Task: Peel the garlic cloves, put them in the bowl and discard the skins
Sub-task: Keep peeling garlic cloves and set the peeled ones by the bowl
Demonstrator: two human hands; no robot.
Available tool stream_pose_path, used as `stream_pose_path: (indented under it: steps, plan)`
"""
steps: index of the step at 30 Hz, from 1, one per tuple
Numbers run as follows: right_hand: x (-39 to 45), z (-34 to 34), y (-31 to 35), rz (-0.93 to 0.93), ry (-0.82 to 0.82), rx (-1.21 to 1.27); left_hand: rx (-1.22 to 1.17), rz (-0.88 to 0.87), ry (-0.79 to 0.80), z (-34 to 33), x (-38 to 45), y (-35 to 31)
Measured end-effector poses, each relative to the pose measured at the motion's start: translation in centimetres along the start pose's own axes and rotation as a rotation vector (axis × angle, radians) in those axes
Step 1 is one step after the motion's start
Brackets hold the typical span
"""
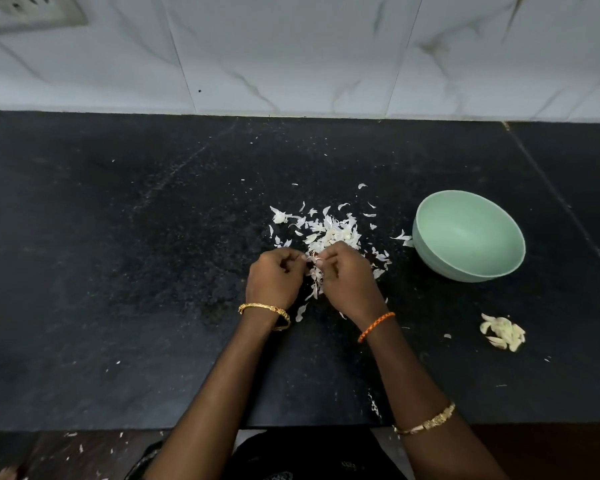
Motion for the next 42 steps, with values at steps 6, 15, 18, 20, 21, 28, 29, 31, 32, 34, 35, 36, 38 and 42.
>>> stream_pose_path:
  steps: [6, 15, 18, 20, 21, 28, 29, 31, 32, 34, 35, 36, 38, 42]
  plan:
    - [1.1, 2.8, -2.4, -0.384, -0.099, 0.441, -0.286, -0.017, 0.27, -3.1, 0.3, -2.4]
    - [2.3, 2.5, -2.2, -0.442, 0.052, 0.728, -0.286, -0.075, 0.221, -3.5, 2.5, -3.8]
    - [2.6, 2.7, -2.1, -0.367, 0.04, 0.663, -0.321, -0.036, 0.222, -3.7, 2.7, -4.3]
    - [2.8, 2.9, -2.1, -0.31, 0.001, 0.595, -0.354, 0.0, 0.209, -3.7, 2.8, -4.3]
    - [2.9, 3.0, -2.0, -0.277, -0.019, 0.565, -0.366, 0.008, 0.207, -3.7, 2.8, -4.3]
    - [3.1, 3.4, -1.3, -0.161, -0.109, 0.518, -0.387, -0.043, 0.169, -3.7, 3.2, -4.7]
    - [3.2, 3.5, -1.1, -0.142, -0.114, 0.506, -0.39, -0.046, 0.161, -3.7, 3.3, -4.8]
    - [3.3, 3.7, -0.9, -0.121, -0.136, 0.493, -0.4, -0.052, 0.151, -3.7, 3.3, -4.9]
    - [3.2, 3.8, -0.9, -0.113, -0.151, 0.484, -0.404, -0.057, 0.152, -3.7, 3.3, -4.9]
    - [3.0, 3.8, -1.0, -0.106, -0.172, 0.474, -0.396, -0.068, 0.161, -3.7, 3.4, -5.0]
    - [2.9, 3.8, -1.1, -0.112, -0.178, 0.477, -0.378, -0.07, 0.167, -3.7, 3.4, -5.0]
    - [2.8, 3.8, -1.3, -0.12, -0.18, 0.478, -0.358, -0.067, 0.17, -3.8, 3.4, -4.9]
    - [2.6, 3.7, -1.4, -0.121, -0.172, 0.447, -0.338, -0.036, 0.164, -3.9, 3.4, -4.6]
    - [2.5, 3.6, -1.1, -0.104, -0.177, 0.42, -0.366, 0.085, 0.148, -4.1, 3.1, -3.9]
Point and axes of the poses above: each hand's wrist, its own x-axis towards the middle knuckle, its own z-axis out of the back of the hand, y = z × x, the point moved 9 cm from there along x, towards the middle knuckle, and after that the axes turned 13 degrees about -y, right-handed, at the moved point
